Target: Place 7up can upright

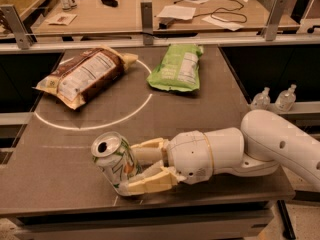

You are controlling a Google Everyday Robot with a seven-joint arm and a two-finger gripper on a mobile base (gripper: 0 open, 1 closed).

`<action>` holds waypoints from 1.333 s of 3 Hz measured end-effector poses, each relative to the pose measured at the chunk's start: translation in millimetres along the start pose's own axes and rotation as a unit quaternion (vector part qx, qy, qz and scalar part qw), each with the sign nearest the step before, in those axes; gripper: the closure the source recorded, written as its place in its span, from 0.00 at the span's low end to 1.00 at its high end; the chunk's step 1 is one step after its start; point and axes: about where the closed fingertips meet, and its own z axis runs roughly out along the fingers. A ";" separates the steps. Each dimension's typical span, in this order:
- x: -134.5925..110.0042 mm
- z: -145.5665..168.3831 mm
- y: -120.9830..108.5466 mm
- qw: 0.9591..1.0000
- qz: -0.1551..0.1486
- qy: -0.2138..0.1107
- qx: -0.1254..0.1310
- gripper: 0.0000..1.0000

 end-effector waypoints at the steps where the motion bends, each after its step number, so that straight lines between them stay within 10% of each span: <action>1: 3.2 2.9 3.2 1.000 -0.005 -0.010 -0.012 0.81; 4: -0.2 -1.5 11.5 0.998 -0.037 -0.034 -0.025 0.11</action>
Offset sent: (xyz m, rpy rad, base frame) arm -0.0140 -0.0013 -0.0040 0.0868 -0.0200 0.0351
